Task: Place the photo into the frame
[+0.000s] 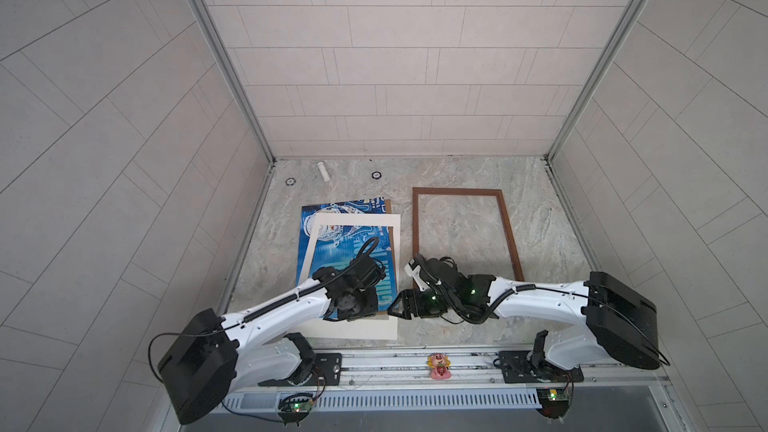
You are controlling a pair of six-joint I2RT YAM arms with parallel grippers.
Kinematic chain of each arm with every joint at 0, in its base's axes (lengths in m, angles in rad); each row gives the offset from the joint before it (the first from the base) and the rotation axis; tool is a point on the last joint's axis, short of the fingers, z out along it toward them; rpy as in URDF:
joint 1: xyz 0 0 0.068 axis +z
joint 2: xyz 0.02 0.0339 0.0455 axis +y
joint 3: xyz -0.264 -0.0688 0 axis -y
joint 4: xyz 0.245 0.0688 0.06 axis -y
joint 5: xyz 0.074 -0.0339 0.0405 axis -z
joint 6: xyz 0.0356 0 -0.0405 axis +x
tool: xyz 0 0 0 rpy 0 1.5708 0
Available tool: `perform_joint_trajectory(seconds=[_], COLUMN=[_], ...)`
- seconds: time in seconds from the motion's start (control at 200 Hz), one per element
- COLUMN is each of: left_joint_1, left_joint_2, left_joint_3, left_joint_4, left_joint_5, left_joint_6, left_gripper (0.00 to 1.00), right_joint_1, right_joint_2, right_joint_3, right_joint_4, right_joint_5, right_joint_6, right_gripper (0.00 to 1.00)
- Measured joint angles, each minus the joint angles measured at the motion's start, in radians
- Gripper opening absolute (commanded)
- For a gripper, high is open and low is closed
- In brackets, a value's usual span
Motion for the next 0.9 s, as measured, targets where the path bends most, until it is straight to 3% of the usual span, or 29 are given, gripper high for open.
perform_joint_trajectory(seconds=[0.11,0.4,0.68,0.896], left_joint_1=[0.000,-0.007,-0.024,-0.087], left_joint_2=[-0.031,-0.064,-0.074,-0.037], left_joint_3=[-0.017,-0.107,-0.145,-0.150], left_joint_4=[-0.020,-0.027,0.021,0.116], left_joint_5=[-0.040,-0.051,-0.022,0.005], left_joint_6=[-0.027,-0.063,-0.088,-0.126], left_gripper=[0.22,0.19,0.15,0.13], right_joint_1=[0.005,0.073,0.074,0.073], right_joint_2=[0.021,0.074,0.078,0.057], right_joint_3=[-0.012,-0.072,-0.071,-0.071], right_joint_4=[0.044,0.118,0.112,0.046], right_joint_5=[-0.019,-0.029,-0.026,-0.008], right_joint_6=[0.052,0.173,0.195,0.199], right_gripper=[0.78,0.80,0.81,0.83])
